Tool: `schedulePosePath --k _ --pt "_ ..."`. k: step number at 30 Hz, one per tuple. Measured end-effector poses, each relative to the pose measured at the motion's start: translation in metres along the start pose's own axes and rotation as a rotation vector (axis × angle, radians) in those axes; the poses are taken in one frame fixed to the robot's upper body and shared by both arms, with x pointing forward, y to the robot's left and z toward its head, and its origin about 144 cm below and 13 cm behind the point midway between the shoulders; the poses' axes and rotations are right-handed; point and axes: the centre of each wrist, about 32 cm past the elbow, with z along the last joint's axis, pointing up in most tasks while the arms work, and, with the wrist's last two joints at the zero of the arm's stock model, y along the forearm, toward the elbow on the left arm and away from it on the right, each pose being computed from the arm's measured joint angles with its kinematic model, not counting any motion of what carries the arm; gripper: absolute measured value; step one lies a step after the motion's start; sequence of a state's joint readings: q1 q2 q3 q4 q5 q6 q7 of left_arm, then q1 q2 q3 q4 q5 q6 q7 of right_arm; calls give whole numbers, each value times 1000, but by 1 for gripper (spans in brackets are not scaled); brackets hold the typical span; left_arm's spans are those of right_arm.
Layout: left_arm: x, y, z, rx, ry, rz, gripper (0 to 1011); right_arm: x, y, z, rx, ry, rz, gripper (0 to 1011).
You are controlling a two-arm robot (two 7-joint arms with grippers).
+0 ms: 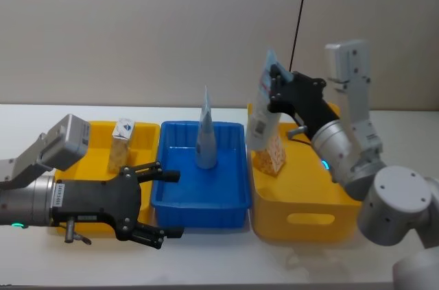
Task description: Bimanual collaborative sorting of washing and personal care products
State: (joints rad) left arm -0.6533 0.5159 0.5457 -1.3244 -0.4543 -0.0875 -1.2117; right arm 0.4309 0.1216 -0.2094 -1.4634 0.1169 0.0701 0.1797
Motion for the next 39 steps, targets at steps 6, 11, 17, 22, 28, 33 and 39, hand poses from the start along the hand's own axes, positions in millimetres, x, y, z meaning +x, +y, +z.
schedulePosePath --k 6,11,17,22,28,33,39 --pt "0 0 0 0 0 0 1001 17 -7 -4 -15 -32 -23 0" --pt "0 0 0 0 0 0 1001 28 -13 -9 -32 -64 -36 0" --pt "0 0 0 0 0 0 1001 39 -18 -19 -60 -109 -50 0" --pt "0 0 0 0 0 0 1001 45 -21 -29 -84 -138 -56 0" --pt "0 0 0 0 0 0 1001 49 -24 -41 -113 -164 -57 0" --pt "0 0 0 0 0 0 1001 51 -26 -52 -141 -187 -52 55" --pt "0 0 0 0 0 0 1001 53 -26 -62 -168 -209 -51 235"
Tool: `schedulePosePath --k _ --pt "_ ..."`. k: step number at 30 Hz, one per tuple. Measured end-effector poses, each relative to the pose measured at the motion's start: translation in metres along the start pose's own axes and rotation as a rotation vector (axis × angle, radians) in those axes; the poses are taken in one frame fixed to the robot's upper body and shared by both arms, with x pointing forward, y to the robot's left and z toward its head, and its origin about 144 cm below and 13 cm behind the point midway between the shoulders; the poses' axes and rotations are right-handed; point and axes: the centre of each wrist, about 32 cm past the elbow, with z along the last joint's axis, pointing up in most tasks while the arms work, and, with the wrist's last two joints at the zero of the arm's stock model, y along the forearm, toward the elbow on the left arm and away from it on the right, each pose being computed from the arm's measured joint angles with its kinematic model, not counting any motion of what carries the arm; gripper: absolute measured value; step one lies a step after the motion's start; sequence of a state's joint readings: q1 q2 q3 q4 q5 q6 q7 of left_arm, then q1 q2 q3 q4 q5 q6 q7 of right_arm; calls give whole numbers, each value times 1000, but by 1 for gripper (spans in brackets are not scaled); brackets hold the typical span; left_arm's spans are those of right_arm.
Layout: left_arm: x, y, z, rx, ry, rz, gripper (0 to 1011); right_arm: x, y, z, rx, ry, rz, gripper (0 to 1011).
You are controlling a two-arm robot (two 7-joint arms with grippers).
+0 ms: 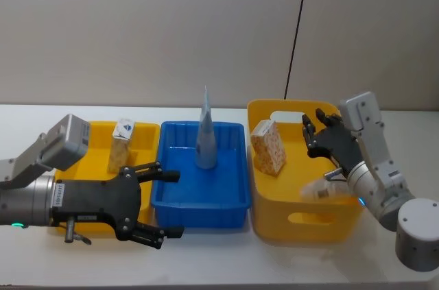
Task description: Bimanual collaborative sorting of washing and personal care products
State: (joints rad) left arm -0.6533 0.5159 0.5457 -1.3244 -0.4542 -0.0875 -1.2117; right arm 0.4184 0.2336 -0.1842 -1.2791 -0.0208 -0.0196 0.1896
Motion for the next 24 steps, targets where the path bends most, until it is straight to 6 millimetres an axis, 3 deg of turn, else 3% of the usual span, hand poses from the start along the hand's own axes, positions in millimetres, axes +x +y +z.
schedulePosePath --k 10,24 --pt "0 0 0 0 0 0 1001 -4 5 -6 -8 0 -13 552" --pt "0 0 0 0 0 0 1001 -14 10 8 76 109 54 977"
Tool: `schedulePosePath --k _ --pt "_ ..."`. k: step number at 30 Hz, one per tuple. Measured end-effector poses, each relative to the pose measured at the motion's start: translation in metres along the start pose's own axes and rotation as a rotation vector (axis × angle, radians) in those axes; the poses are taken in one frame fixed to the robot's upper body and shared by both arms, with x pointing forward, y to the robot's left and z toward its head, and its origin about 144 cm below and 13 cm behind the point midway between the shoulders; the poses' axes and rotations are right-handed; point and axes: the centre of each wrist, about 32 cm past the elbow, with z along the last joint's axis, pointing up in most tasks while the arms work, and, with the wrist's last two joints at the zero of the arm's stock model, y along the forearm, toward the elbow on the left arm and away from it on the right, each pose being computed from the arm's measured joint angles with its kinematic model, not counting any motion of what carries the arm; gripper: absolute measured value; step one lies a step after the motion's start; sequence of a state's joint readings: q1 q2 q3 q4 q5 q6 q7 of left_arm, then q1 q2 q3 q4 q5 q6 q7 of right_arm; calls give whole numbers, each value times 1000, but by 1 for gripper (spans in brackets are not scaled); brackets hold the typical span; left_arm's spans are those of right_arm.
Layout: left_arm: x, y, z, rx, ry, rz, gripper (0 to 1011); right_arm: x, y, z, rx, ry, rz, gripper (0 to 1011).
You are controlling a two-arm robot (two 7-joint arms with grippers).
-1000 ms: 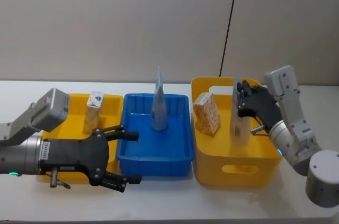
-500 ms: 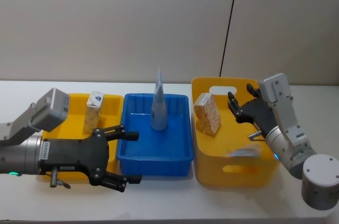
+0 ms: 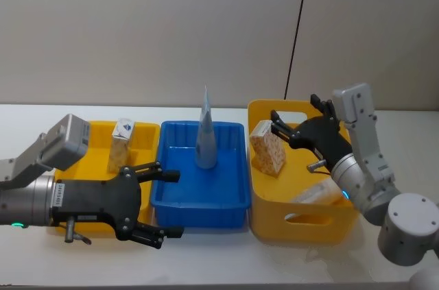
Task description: Bimanual collaborative sorting of washing and personal care products
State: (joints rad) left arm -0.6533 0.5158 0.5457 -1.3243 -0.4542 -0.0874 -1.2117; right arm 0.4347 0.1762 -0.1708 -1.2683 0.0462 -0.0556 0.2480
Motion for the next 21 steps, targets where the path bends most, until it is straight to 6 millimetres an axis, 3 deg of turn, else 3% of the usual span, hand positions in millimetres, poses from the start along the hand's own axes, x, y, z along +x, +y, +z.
schedulePosePath --k 21 --pt "0 0 0 0 0 0 1001 3 -7 19 96 157 269 1000"
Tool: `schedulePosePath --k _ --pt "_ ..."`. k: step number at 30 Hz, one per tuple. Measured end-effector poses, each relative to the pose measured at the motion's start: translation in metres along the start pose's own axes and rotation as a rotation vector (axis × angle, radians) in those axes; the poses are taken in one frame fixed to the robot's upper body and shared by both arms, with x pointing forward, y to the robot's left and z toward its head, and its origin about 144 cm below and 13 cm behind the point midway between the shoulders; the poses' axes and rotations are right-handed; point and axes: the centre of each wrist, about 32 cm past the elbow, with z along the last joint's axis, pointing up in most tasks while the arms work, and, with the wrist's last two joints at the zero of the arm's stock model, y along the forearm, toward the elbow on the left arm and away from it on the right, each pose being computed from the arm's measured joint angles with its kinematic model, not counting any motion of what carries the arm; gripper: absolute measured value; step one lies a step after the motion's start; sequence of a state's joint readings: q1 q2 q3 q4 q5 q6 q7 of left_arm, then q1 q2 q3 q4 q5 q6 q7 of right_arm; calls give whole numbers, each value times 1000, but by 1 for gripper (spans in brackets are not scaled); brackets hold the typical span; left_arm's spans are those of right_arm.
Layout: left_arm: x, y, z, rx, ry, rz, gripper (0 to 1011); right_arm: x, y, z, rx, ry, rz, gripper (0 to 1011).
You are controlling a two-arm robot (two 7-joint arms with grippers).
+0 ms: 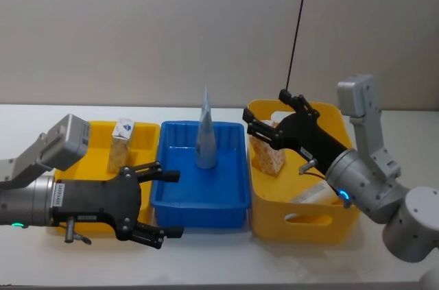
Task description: Bimanual collaborative sorting of washing and personal care products
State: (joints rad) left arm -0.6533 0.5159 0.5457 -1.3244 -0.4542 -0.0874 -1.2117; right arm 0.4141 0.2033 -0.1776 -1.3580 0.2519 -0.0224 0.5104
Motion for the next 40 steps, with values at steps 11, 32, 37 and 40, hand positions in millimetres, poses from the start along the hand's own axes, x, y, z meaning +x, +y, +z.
schedulePosePath --k 11,32,37,40 --pt "0 0 0 0 0 0 1001 9 -16 5 9 48 167 1000" --pt "0 0 0 0 0 0 1001 24 -52 5 -19 49 320 1000" --pt "0 0 0 0 0 0 1001 25 -56 5 -22 43 319 1000" --pt "0 0 0 0 0 0 1001 25 -58 5 -24 41 318 1000"
